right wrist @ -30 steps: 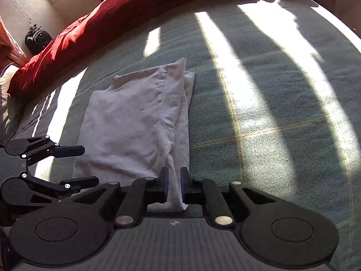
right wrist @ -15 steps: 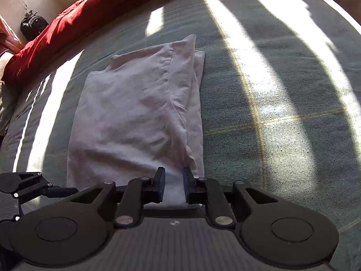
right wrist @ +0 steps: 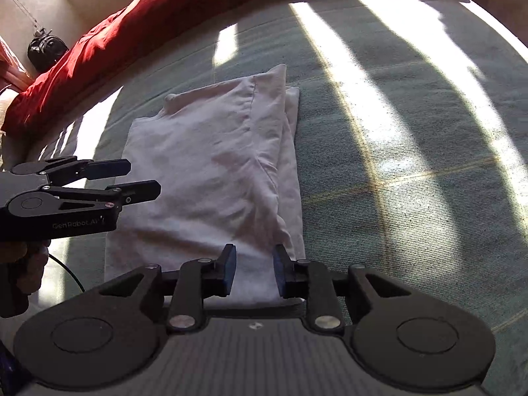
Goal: Fold clothes
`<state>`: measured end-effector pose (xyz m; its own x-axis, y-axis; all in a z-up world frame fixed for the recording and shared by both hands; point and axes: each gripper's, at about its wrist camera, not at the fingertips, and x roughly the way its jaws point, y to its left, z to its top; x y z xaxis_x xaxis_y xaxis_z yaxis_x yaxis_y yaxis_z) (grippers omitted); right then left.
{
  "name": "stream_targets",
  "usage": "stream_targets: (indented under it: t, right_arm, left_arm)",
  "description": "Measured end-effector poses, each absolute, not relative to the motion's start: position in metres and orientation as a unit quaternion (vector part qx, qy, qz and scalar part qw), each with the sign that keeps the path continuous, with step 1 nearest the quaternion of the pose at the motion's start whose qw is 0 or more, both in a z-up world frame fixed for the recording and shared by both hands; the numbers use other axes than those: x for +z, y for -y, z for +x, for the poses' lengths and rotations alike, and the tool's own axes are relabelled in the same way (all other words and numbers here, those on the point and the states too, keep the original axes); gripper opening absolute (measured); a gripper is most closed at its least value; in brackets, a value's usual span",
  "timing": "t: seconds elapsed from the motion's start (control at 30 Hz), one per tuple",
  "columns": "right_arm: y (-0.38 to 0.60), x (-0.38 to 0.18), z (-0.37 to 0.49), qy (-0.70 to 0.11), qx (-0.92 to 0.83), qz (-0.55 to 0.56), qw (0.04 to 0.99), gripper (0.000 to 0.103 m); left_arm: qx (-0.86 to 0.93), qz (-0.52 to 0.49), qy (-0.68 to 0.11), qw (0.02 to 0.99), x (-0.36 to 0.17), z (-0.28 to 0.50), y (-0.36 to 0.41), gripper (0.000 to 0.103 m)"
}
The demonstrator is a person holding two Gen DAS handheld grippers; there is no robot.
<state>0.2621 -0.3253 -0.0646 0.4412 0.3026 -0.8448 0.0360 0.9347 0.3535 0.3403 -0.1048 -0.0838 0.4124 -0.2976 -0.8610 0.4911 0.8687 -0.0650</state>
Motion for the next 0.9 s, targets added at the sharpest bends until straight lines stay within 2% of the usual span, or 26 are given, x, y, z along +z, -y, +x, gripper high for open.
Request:
stream_targets:
  t: [0.1, 0.37, 0.6, 0.63, 0.77, 0.9]
  right_arm:
    - [0.319, -0.052, 0.264, -0.498, 0.088, 0.139, 0.851, 0.034]
    - [0.299, -0.059, 0.29, -0.489, 0.116, 0.114, 0.857, 0.034]
    - [0.32, -0.07, 0.287, -0.512, 0.096, 0.149, 0.841, 0.035]
    - [0.323, -0.067, 0.286, -0.507, 0.096, 0.152, 0.843, 0.037]
    - [0.343, -0.059, 0.288, -0.496, 0.078, 0.175, 0.847, 0.065]
    - [0.365, -0.071, 0.305, -0.499, 0.069, 0.238, 0.83, 0.068]
  left_arm:
    - [-0.225, 0.076, -0.501, 0.832, -0.089, 0.343, 0.101, 0.062]
    - [-0.21, 0.055, -0.499, 0.839, -0.086, 0.339, 0.097, 0.062]
    - [-0.198, 0.031, -0.512, 0.835, -0.081, 0.343, 0.087, 0.062]
    - [-0.194, 0.023, -0.513, 0.836, -0.077, 0.344, 0.083, 0.063]
    - [-0.166, -0.035, -0.533, 0.829, -0.069, 0.35, 0.058, 0.064]
    - [-0.126, -0.139, -0.558, 0.808, -0.075, 0.36, 0.022, 0.064]
